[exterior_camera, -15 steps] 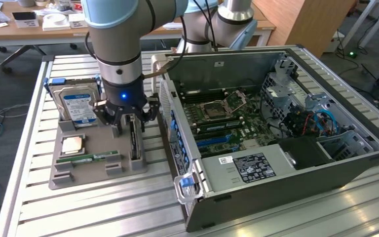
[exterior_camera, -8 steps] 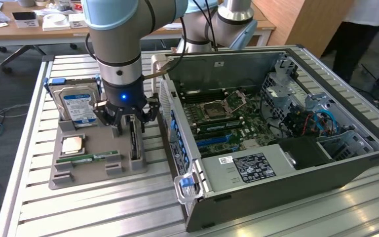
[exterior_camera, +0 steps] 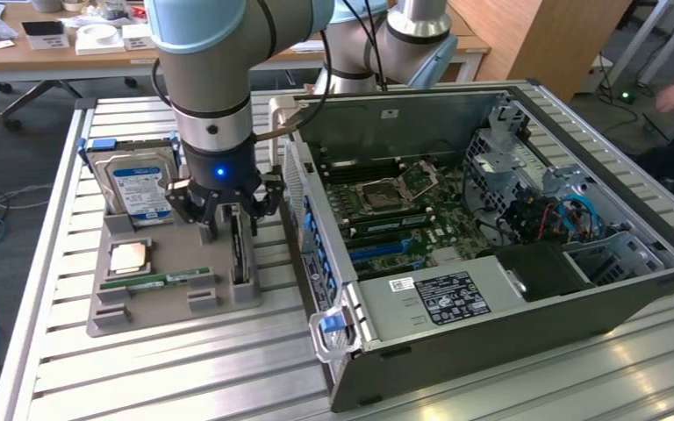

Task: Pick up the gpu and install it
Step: 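Pick up the gpu and move the gpu toward the slot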

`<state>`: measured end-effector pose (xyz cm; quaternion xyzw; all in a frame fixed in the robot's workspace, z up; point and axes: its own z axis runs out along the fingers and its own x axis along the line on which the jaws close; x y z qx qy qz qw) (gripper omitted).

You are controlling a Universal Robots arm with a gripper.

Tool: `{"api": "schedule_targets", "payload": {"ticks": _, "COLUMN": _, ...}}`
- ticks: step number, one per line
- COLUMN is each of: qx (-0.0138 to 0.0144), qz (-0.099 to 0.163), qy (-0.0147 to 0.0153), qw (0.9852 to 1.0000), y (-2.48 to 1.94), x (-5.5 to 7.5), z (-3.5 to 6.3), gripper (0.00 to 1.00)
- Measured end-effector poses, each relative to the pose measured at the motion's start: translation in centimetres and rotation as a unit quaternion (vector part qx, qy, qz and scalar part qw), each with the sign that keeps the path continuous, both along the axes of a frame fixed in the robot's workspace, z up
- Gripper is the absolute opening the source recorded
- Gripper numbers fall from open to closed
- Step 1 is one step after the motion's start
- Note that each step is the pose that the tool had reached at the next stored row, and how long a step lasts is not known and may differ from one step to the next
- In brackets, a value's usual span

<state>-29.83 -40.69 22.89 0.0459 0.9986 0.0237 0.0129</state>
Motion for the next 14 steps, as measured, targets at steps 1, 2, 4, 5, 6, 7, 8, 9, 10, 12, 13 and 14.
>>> {"api": "schedule_targets", "payload": {"ticks": 1, "qx": 0.0, "qz": 0.0, "qy": 0.0, "qw": 1.0, "y": 0.0, "x": 0.0, "z": 0.0, "gripper": 0.57}}
{"api": "schedule_targets", "payload": {"ticks": 2, "qx": 0.0, "qz": 0.0, "qy": 0.0, "qw": 1.0, "y": 0.0, "x": 0.0, "z": 0.0, "gripper": 0.57}}
{"api": "schedule_targets", "payload": {"ticks": 4, "qx": 0.0, "qz": 0.0, "qy": 0.0, "qw": 1.0, "y": 0.0, "x": 0.0, "z": 0.0, "gripper": 0.51}}
{"api": "schedule_targets", "payload": {"ticks": 5, "qx": 0.0, "qz": 0.0, "qy": 0.0, "qw": 1.0, "y": 0.0, "x": 0.0, "z": 0.0, "gripper": 0.44}}
{"api": "schedule_targets", "payload": {"ticks": 6, "qx": 0.0, "qz": 0.0, "qy": 0.0, "qw": 1.0, "y": 0.0, "x": 0.0, "z": 0.0, "gripper": 0.44}}
{"api": "schedule_targets", "payload": {"ticks": 7, "qx": 0.0, "qz": 0.0, "qy": 0.0, "qw": 1.0, "y": 0.0, "x": 0.0, "z": 0.0, "gripper": 0.44}}
{"api": "schedule_targets", "payload": {"ticks": 8, "qx": 0.0, "qz": 0.0, "qy": 0.0, "qw": 1.0, "y": 0.0, "x": 0.0, "z": 0.0, "gripper": 0.44}}
{"api": "schedule_targets", "payload": {"ticks": 9, "qx": 0.0001, "qz": 0.0, "qy": 0.0001, "qw": 1.0, "y": 0.01, "x": 0.02, "z": -0.01, "gripper": 0.44}}
{"api": "schedule_targets", "payload": {"ticks": 10, "qx": 0.0001, "qz": 0.0, "qy": 0.0007, "qw": 1.0, "y": 0.01, "x": 0.08, "z": -0.01, "gripper": 0.44}}
{"api": "schedule_targets", "payload": {"ticks": 12, "qx": 0.0, "qz": 0.0, "qy": 0.0022, "qw": 1.0, "y": 0.0, "x": 0.16, "z": 0.0, "gripper": 0.44}}
{"api": "schedule_targets", "payload": {"ticks": 13, "qx": 0.0, "qz": 0.0, "qy": 0.0022, "qw": 1.0, "y": 0.0, "x": 0.16, "z": 0.0, "gripper": 0.44}}
{"api": "schedule_targets", "payload": {"ticks": 14, "qx": 0.0, "qz": 0.0, "qy": 0.0022, "qw": 1.0, "y": 0.0, "x": 0.16, "z": 0.0, "gripper": 0.44}}
